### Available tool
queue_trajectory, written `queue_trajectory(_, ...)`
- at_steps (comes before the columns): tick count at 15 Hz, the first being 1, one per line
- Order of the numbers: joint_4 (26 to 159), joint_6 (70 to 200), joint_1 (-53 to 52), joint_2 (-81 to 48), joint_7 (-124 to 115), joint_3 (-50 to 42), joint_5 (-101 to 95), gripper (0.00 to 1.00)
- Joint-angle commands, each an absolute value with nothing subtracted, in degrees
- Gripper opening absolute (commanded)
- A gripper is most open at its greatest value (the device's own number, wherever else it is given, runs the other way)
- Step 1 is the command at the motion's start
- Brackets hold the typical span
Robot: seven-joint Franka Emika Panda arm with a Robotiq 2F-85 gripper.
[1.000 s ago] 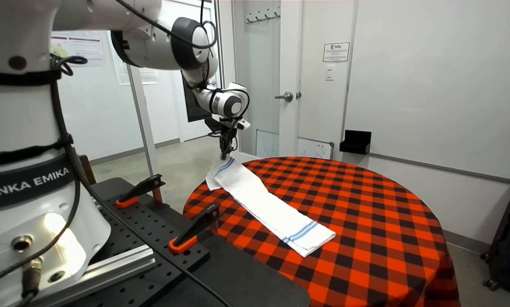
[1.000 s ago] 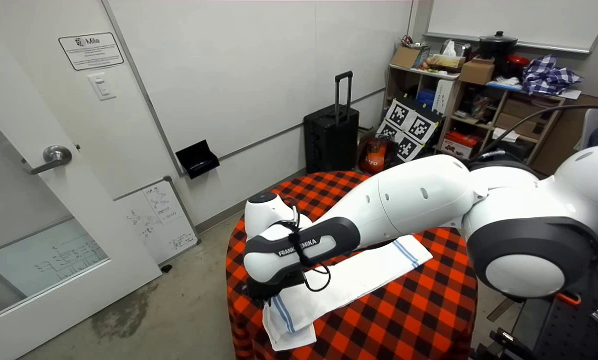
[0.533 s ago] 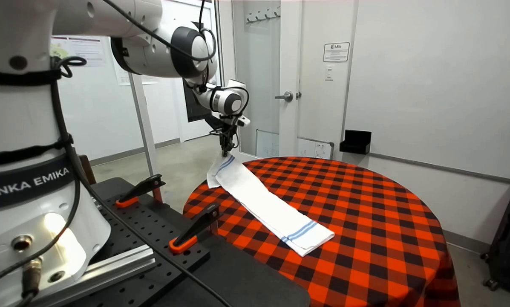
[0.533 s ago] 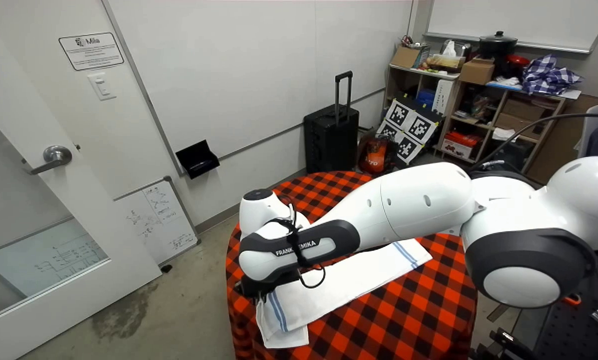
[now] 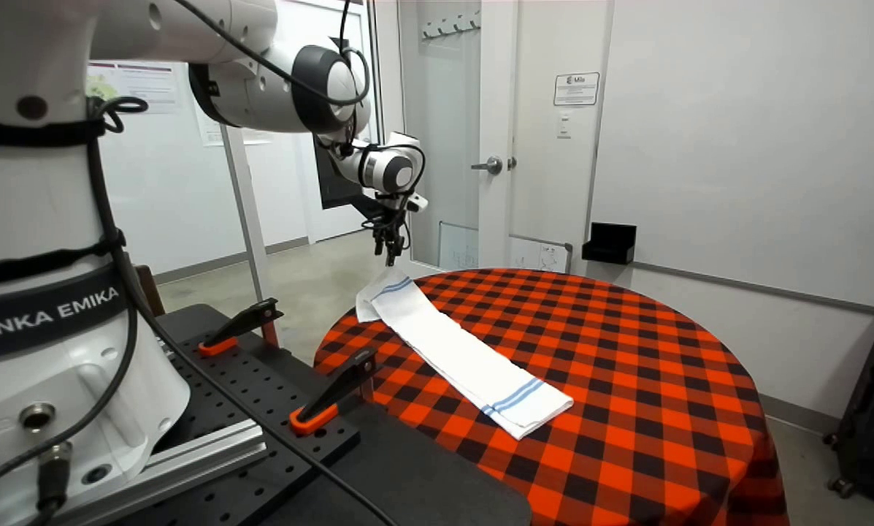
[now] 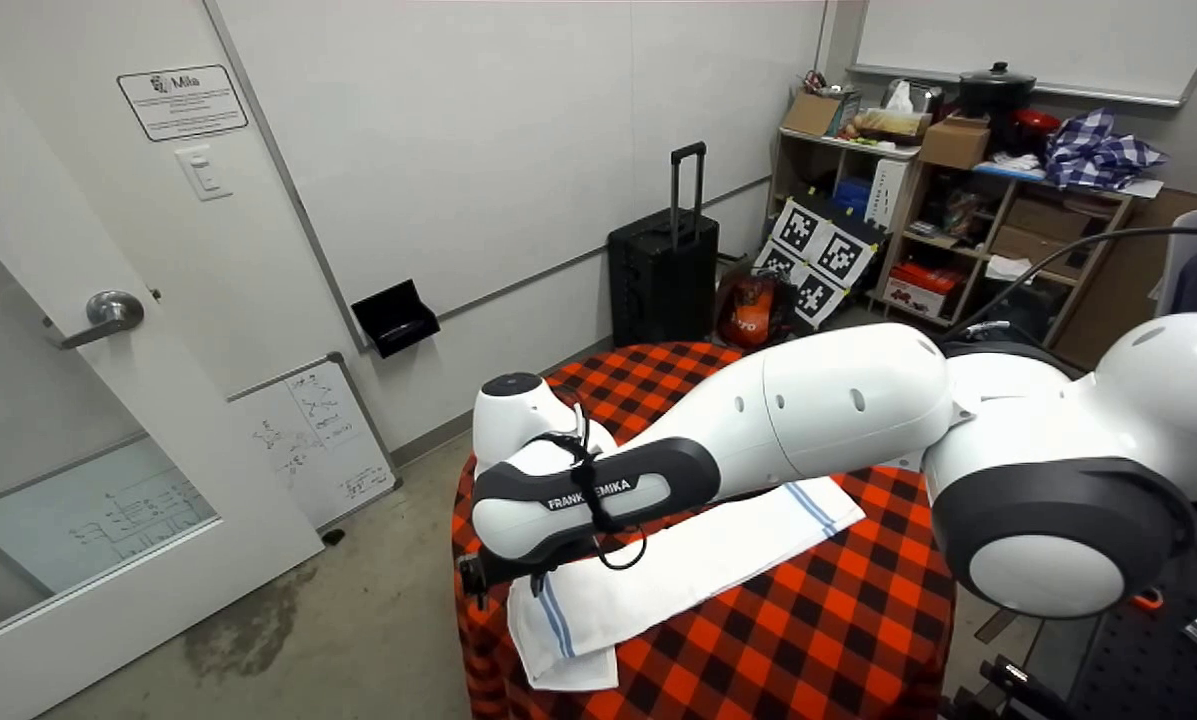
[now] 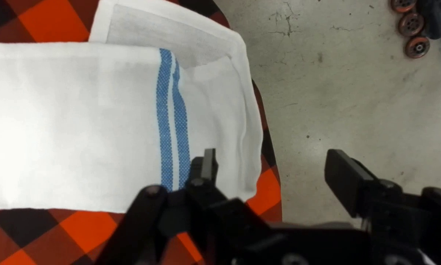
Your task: Straighten out the towel
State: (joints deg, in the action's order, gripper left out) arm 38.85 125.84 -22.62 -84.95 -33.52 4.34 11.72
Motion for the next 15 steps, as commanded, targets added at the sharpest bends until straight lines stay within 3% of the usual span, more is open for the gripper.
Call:
queue_trajectory(1,35.54,125.91,-22.3,-85.76,-32.02,5.39,10.83,1.0)
queue_trajectory(8,37.55,126.19,-19.83,-82.97,-26.96,4.47,11.24,1.0)
queue_trajectory(15,50.17,124.89,-13.12,-75.88,-14.14,1.84,10.87,1.0)
